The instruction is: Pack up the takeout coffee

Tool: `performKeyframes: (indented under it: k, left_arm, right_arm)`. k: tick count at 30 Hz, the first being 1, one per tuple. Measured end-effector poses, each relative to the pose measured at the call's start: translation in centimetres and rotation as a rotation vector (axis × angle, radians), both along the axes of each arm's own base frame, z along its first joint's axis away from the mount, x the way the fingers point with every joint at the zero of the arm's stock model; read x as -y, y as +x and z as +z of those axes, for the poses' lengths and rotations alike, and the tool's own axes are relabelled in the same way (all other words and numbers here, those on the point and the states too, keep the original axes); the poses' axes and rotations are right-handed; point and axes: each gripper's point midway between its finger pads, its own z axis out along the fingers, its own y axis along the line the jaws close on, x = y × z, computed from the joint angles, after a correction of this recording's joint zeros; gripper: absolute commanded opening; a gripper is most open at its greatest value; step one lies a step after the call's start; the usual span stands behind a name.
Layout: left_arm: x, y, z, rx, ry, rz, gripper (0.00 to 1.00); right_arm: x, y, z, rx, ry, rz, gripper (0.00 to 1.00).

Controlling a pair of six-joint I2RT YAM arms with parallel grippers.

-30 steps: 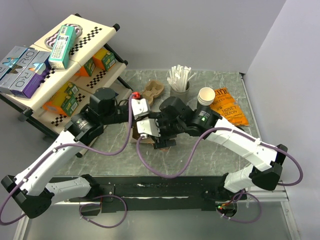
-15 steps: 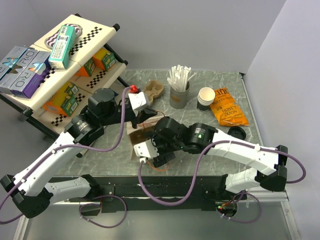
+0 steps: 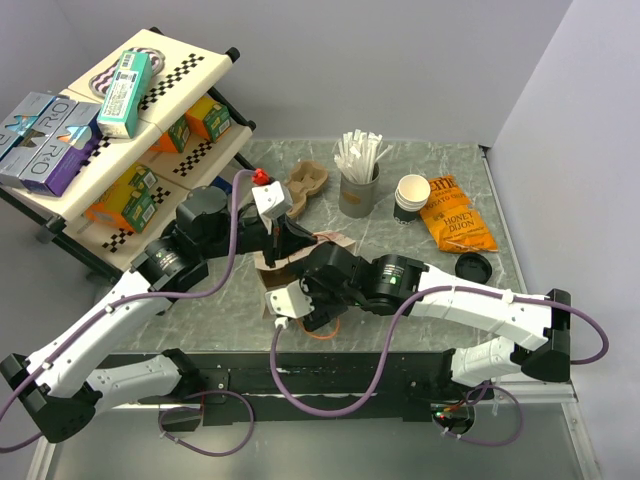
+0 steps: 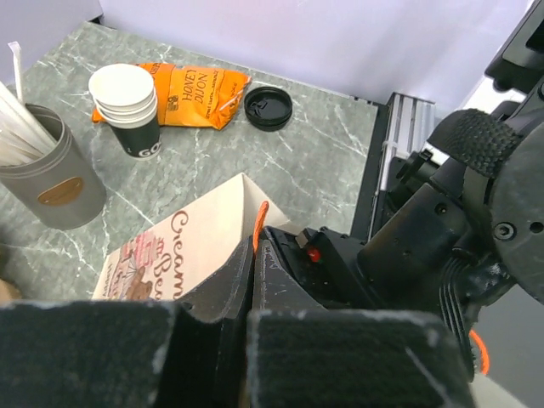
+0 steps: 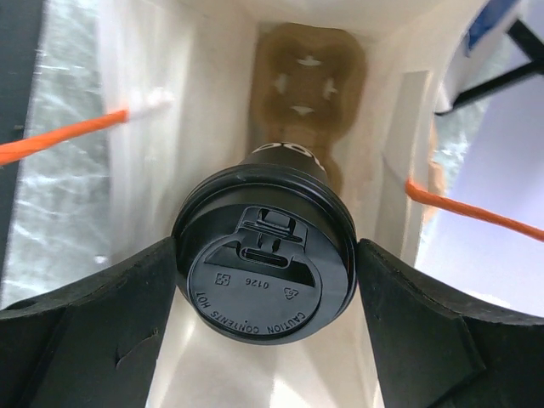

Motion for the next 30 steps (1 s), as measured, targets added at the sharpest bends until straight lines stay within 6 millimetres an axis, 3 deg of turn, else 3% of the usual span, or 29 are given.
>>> performKeyframes:
  k: [17,30]
  left_arm:
    - [-0.1,0.0,0.5,-0.021,-0.025,0.019,0.01]
    - [-0.5,1.5,1.2,-0.011,-0.048,0.112,0.01]
  right_arm:
    - [0.3,1.6,0.6,0.12,-0.049,0.022,0.0]
    - [0.4,-1.2,-0.4,0.075,-0.09,0.066,0.0]
